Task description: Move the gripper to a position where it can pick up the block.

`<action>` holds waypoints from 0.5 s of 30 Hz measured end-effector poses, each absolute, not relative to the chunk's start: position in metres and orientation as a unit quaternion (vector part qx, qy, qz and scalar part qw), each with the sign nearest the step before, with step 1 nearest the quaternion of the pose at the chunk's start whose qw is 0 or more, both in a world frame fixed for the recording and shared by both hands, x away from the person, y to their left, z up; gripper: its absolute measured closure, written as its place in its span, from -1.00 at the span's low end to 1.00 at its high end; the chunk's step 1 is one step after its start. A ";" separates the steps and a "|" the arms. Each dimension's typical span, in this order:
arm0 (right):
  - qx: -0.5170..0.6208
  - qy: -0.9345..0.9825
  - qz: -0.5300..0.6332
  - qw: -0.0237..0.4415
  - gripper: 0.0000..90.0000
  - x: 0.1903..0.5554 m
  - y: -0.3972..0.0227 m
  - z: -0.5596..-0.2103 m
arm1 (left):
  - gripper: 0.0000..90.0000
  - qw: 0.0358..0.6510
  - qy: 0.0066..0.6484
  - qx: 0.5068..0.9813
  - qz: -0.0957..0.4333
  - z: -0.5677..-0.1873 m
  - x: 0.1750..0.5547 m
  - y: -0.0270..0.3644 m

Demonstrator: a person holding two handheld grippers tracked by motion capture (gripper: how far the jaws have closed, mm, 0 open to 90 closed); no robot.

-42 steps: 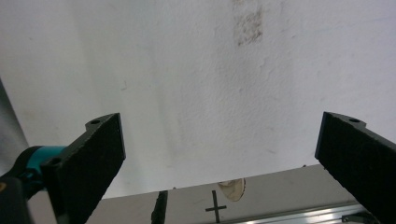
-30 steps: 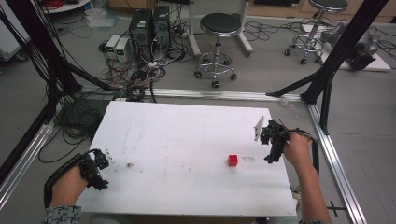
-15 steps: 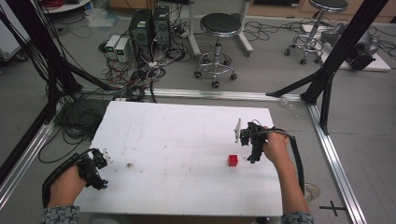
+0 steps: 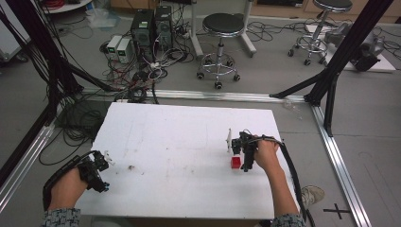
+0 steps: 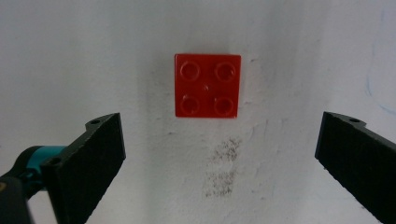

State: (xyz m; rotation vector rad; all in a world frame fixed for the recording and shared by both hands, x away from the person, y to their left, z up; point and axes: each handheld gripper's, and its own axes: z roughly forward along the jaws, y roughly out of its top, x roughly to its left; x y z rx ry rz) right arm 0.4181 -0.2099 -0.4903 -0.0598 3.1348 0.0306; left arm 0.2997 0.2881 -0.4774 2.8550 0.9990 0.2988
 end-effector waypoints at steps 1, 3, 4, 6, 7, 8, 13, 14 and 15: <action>-0.019 1.000 0.009 0.001 -0.98 0.418 -0.208 -0.492 | -0.52 0.051 0.328 0.938 0.098 -0.477 0.300 0.288; -0.016 1.000 0.001 -0.002 -0.98 0.417 -0.203 -0.496 | -0.52 0.053 0.329 0.937 0.100 -0.478 0.299 0.288; -0.026 1.000 0.006 0.000 -0.98 0.418 -0.202 -0.498 | -0.52 0.053 0.329 0.938 0.099 -0.477 0.300 0.288; -0.023 1.000 0.000 -0.001 -0.98 0.418 -0.199 -0.501 | -0.52 0.054 0.330 0.937 0.098 -0.477 0.299 0.288; -0.025 1.000 -0.002 0.000 -0.98 0.418 -0.198 -0.503 | -0.52 0.051 0.329 0.938 0.098 -0.477 0.300 0.288; -0.025 1.000 -0.002 0.000 -0.98 0.418 -0.198 -0.503 | -0.52 0.051 0.328 0.938 0.099 -0.477 0.300 0.288; -0.030 1.000 -0.009 -0.003 -0.98 0.418 -0.194 -0.509 | -0.52 0.052 0.328 0.938 0.098 -0.477 0.300 0.287; -0.027 1.000 -0.010 -0.004 -0.98 0.418 -0.194 -0.510 | -0.52 0.052 0.327 0.938 0.098 -0.477 0.300 0.287; -0.021 1.000 -0.014 -0.005 -0.98 0.417 -0.194 -0.510 | -0.52 0.051 0.328 0.938 0.097 -0.477 0.300 0.287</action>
